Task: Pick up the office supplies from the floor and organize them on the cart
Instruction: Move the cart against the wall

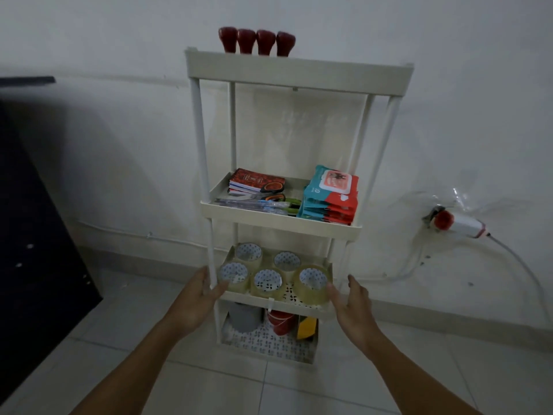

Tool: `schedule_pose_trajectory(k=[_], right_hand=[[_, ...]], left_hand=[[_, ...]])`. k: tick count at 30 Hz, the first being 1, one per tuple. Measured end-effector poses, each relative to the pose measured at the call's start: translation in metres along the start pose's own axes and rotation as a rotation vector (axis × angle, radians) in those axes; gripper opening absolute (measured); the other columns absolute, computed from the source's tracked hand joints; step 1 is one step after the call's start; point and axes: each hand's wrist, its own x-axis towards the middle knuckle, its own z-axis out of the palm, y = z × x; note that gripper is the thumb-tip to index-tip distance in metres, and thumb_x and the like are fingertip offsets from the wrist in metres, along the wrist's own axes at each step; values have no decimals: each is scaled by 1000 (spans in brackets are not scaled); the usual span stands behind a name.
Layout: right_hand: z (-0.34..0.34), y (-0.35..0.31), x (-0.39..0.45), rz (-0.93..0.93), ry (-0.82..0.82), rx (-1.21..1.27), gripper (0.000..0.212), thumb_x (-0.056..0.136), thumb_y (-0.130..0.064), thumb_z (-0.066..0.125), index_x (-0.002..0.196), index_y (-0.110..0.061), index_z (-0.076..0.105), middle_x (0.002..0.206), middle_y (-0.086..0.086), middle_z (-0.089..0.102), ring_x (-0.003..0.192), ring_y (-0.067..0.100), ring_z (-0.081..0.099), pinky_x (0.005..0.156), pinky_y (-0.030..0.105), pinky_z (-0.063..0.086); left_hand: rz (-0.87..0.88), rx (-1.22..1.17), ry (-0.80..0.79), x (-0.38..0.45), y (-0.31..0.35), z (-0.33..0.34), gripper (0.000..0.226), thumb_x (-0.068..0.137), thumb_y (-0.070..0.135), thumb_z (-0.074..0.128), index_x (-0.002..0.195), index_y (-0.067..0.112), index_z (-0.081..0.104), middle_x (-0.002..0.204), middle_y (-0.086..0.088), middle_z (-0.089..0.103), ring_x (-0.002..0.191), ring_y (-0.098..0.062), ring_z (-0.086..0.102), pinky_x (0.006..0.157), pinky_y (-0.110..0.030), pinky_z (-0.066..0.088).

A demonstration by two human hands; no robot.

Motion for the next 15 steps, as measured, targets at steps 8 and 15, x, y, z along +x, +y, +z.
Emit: schedule_pose_trajectory(k=[8, 15], right_hand=[[-73, -48, -68, -116, -49, -76, 77, 96, -62, 40, 156, -18, 21, 161, 7, 19, 148, 28, 16, 119, 50, 21], [-160, -44, -191, -208, -86, -177, 77, 96, -64, 36, 156, -18, 20, 162, 6, 18, 149, 27, 14, 118, 50, 20]], left_hand=[[96, 178, 2, -94, 68, -29, 79, 94, 49, 55, 155, 12, 22, 159, -7, 32, 143, -23, 34, 114, -36, 30], [202, 389, 70, -242, 127, -35, 72, 97, 49, 51, 154, 13, 24, 156, -8, 36, 141, -25, 37, 112, -36, 31]])
